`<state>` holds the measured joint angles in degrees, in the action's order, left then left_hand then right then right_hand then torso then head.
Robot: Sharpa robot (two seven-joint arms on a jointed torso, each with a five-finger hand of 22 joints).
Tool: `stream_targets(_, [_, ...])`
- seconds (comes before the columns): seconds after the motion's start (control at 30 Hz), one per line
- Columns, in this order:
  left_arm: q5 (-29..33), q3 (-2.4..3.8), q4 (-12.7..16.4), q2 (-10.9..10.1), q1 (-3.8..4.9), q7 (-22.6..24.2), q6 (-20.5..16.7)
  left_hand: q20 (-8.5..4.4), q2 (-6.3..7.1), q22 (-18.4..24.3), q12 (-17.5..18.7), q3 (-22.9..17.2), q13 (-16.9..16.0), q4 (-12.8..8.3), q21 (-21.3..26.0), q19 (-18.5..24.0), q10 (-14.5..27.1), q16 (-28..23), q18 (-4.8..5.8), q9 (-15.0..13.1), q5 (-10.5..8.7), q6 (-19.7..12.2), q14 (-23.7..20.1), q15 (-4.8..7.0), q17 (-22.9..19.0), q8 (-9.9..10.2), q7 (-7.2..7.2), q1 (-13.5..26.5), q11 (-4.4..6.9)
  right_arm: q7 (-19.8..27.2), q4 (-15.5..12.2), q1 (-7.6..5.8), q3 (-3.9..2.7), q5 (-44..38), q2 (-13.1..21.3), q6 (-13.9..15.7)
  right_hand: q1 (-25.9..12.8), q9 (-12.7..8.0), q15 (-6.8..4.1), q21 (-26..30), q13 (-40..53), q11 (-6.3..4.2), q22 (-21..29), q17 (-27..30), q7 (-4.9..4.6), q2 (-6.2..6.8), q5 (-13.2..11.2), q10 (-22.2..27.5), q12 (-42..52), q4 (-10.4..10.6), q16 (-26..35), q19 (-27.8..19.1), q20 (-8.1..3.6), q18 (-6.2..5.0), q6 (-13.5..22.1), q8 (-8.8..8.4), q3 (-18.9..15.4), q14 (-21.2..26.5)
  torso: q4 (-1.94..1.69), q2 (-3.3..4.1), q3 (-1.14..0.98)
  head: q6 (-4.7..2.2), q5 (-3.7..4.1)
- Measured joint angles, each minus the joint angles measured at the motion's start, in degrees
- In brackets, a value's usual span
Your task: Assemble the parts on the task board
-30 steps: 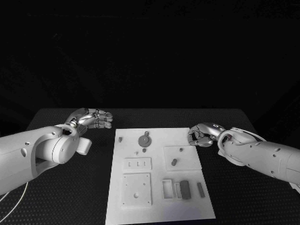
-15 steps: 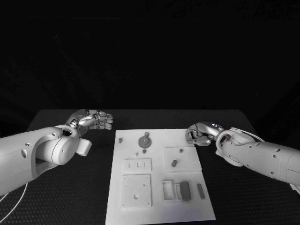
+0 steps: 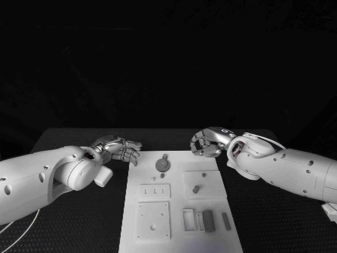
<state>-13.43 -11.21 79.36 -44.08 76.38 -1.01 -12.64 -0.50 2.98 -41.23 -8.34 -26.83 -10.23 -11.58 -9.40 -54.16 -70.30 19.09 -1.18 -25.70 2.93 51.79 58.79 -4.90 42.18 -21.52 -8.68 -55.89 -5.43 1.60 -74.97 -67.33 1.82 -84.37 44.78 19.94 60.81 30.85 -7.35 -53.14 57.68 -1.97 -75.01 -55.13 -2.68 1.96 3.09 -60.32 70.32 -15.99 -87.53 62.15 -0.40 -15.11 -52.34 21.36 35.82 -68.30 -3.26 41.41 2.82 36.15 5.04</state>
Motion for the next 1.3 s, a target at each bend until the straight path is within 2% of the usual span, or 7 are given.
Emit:
stream_targets(0.1, [-1.1, 0.0, 0.5, 1.3, 0.0, -2.5, 0.5, -0.33, -0.12, -0.4, -0.3, 0.2, -0.5, 0.4, -0.2, -0.3, -0.4, 0.2, 0.07, 0.3, 0.0, -0.1, 0.2, 0.18, 0.7, 0.5, -0.15, 0.3, 0.32, -2.1, -2.8, -0.58, -0.01, -1.7, -0.8, -0.3, 0.0, 0.0, -0.11, 0.0, 0.0, -0.19, 0.0, -0.1, 0.0, 0.0, 0.0, -0.2, 0.1, 0.0, 0.0, 0.0, 0.0, 0.0, 0.0, 0.0, 0.0, -0.1, 0.03, -0.3, 0.09, -0.31, -0.48])
stream_targets(0.3, [-2.4, 0.0, 0.7, 3.8, -0.01, -5.2, 0.5, -0.33, 0.18, -0.7, -0.3, 0.4, -1.2, 1.0, -0.2, -0.3, -0.4, 0.2, 0.29, 0.8, 0.0, -0.7, 0.2, 0.18, 1.5, 1.2, -0.74, 1.2, 0.32, -5.1, -6.3, -0.73, -0.02, -3.3, -2.4, -0.6, 0.0, 0.0, -0.28, -0.2, 0.0, -0.19, 0.0, -0.3, 0.01, 0.01, 0.0, -0.2, 0.2, -0.1, 0.0, 0.2, -0.21, 0.04, 0.0, 0.0, -0.1, -0.3, -0.03, -0.9, 0.3, -0.89, -1.53])
stream_targets(0.43, [-2.6, -0.02, 0.8, 4.7, -0.03, -5.7, 0.2, -0.33, 0.18, -0.7, -0.3, 0.4, -1.4, 1.0, -0.2, -0.3, -0.4, 0.2, 0.29, 0.9, 0.0, -0.8, 0.2, 0.18, 1.7, 1.3, -0.83, 1.2, 0.32, -6.2, -7.5, -0.73, -0.01, -3.9, -3.7, -0.8, 0.0, 0.0, -0.21, -0.2, 0.1, 0.02, 0.0, -0.3, 0.06, 0.01, 0.0, -0.4, 0.2, -0.2, 0.0, 0.2, -0.21, 0.04, -0.1, 0.0, 0.1, -0.4, -0.16, -1.24, 0.43, -0.99, -2.45])
stream_targets(0.5, [-2.6, -0.02, 0.8, 4.9, -0.03, -5.8, 0.0, -0.33, 0.18, -0.8, -0.3, 0.4, -1.4, 1.0, -0.2, -0.3, -0.4, 0.2, 0.29, 0.9, 0.0, -0.8, 0.2, 0.18, 1.8, 1.3, -0.83, 1.2, 0.32, -6.6, -8.0, -0.74, -0.01, -4.1, -4.0, -0.8, 0.0, 0.0, -0.21, -0.2, 0.0, 0.02, 0.0, -0.4, 0.07, 0.01, 0.0, -0.4, 0.2, -0.2, 0.0, 0.2, -0.21, 0.04, -0.1, 0.0, 0.1, -0.4, -0.2, -1.36, 0.52, -0.94, -2.66])
stream_targets(0.73, [-2.1, -0.03, 1.6, 5.4, -0.06, -5.9, 0.1, -0.33, 0.18, -0.9, -0.3, 0.2, -1.6, 1.1, -0.2, -0.3, -0.4, 0.2, 0.3, 0.9, 0.0, -0.8, 0.2, 0.18, 1.9, 1.3, -0.83, 1.2, 0.32, -7.3, -8.7, -0.74, -0.01, -4.8, -5.4, -1.1, 0.0, 0.0, -0.2, -0.2, 0.0, 0.02, 0.0, -0.4, 0.14, 0.02, 0.0, -0.4, 0.2, -0.2, -0.2, 0.2, -0.21, 0.05, -0.2, 0.0, 0.1, -0.4, -0.29, -1.55, 0.71, -0.71, -2.88])
stream_targets(1.3, [-0.5, -0.03, 1.9, 5.7, -0.07, -5.8, 1.9, -0.32, 0.18, -1.1, -0.3, 0.2, -2.1, 1.1, -0.2, -0.3, -0.4, 0.2, 0.31, 0.9, 0.0, -0.8, 0.2, 0.18, 2.4, 1.3, -0.83, 1.2, 0.32, -7.7, -8.6, -0.74, 0.0, -5.9, -7.2, -1.2, 0.0, 0.0, -0.17, -0.2, 0.0, 0.03, 0.0, -0.3, 0.16, 0.03, 0.0, -0.4, 0.2, -0.3, -0.2, 0.2, -0.2, 0.05, -0.3, 0.0, 0.0, -0.4, -0.31, -1.51, 0.6, 0.05, -2.74])
